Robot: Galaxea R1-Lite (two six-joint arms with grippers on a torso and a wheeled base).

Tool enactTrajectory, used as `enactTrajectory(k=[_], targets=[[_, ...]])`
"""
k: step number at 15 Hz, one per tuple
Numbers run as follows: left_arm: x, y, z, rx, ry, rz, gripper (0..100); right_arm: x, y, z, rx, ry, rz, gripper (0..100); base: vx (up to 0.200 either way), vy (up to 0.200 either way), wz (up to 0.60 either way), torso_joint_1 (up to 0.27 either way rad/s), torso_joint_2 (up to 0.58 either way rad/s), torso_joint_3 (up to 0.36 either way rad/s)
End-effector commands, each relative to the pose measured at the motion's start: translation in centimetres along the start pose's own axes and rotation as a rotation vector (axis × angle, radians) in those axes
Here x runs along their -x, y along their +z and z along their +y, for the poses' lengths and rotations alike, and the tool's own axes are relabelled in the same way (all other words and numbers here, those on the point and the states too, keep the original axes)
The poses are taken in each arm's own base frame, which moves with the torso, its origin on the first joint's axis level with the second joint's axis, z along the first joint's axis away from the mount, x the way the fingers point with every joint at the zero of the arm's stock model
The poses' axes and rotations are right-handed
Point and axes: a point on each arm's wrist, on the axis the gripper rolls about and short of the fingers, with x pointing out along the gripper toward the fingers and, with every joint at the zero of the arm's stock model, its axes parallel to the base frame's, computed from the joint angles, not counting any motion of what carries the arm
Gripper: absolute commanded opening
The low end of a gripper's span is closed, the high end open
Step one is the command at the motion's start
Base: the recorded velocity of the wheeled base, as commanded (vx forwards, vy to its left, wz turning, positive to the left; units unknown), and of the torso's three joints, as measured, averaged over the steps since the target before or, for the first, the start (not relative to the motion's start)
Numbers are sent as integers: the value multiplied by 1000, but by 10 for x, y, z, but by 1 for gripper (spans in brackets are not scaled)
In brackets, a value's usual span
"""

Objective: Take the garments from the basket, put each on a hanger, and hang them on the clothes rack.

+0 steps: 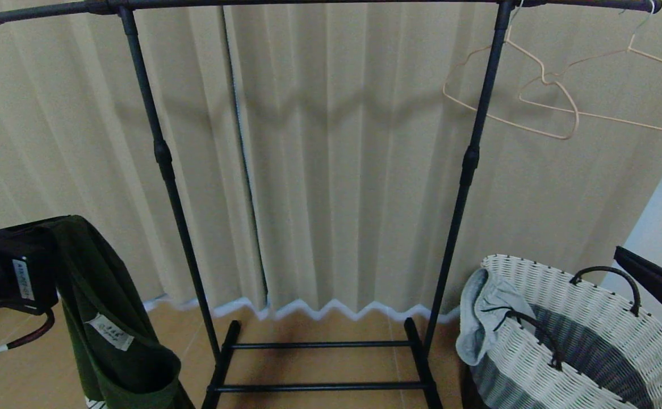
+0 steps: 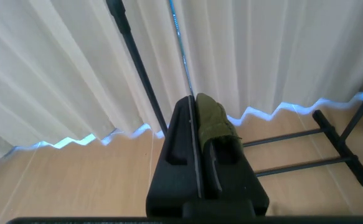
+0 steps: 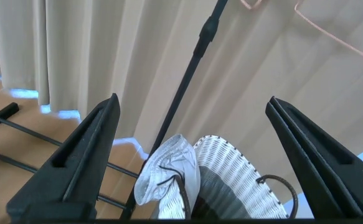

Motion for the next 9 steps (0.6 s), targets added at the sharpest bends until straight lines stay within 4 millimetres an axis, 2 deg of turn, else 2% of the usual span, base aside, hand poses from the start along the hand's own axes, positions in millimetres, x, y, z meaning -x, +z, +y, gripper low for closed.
enactTrajectory(k=[1,6,9], targets=[[4,0,1,1,-1,-10,0,0,-2,0,-1,1,6,100,0,0,0,0,0,0],[6,-6,1,-3,-3,-3,0,-1,-2,0,-9,2,7,100,0,0,0,0,0,0],[7,-8,0,-5,-18,0,0,-1,-2,0,-9,2,9,100,0,0,0,36,-229,-211]])
